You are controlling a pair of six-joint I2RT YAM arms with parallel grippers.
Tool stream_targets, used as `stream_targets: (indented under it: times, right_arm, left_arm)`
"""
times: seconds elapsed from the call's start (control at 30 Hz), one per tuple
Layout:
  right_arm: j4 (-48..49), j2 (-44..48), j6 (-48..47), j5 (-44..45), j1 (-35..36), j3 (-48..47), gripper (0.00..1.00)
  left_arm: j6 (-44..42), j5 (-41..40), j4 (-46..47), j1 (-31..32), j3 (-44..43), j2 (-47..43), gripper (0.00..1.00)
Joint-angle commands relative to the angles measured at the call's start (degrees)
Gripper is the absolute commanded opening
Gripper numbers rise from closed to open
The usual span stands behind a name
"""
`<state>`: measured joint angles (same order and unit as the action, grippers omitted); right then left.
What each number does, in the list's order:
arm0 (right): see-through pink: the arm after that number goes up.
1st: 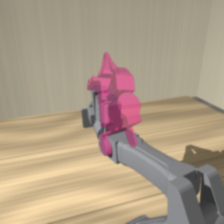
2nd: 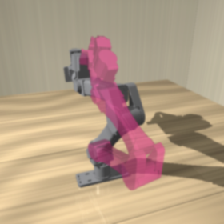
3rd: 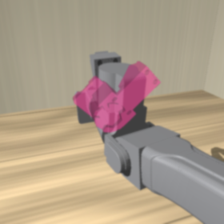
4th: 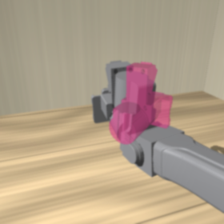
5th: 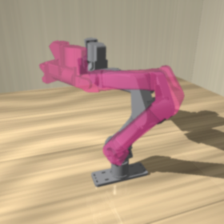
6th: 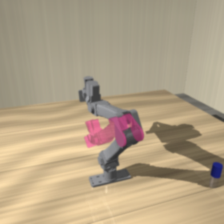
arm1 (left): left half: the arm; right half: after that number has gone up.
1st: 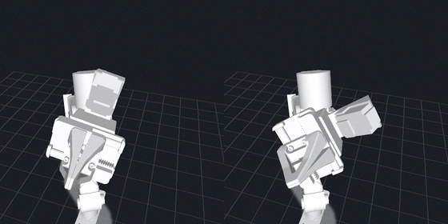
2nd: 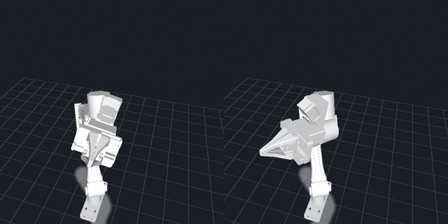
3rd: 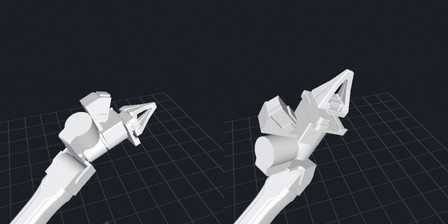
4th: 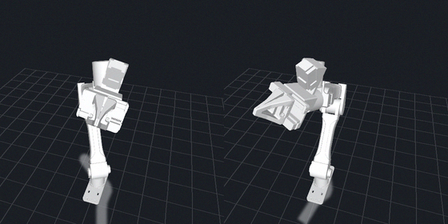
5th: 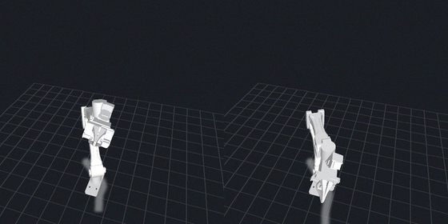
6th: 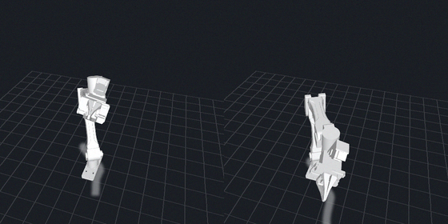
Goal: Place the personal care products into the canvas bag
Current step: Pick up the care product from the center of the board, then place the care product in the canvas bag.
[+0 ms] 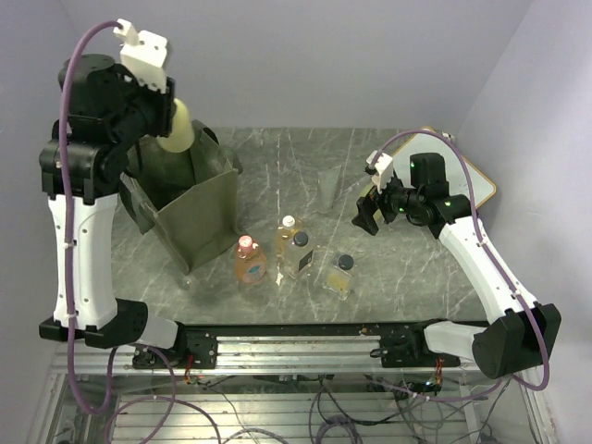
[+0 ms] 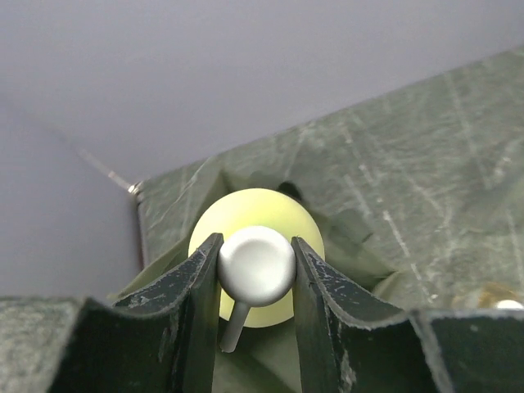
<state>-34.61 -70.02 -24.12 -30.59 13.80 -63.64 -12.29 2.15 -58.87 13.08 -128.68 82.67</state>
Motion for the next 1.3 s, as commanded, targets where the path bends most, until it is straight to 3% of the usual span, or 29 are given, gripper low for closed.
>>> stream_targets:
  times: [0.0, 0.2, 0.67, 1.27]
  right_arm:
    - [-0.1, -0.4, -0.5, -0.8, -0.3, -1.8, 1.00]
    - [-0.3, -1.1, -0.6, -1.3, -0.3, -2.4, 1.00]
    - [0.3, 0.5, -0.5, -1.4, -0.3, -1.3, 1.00]
    - [0.4, 1.1, -0.3, -1.0, -0.3, -0.9, 1.00]
  left_arm:
    - [5.5, 2.3, 10.8, -6.5, 4.2, -4.0, 0.07]
    - [7.8, 5.0, 13.0, -11.3, 13.6, -5.2, 0.07]
    - [7.8, 4.3, 22.5, -14.3, 33.1, -0.9, 0.07]
    - [9.1, 3.1, 38.8, -15.2, 42.2, 3.3, 0.07]
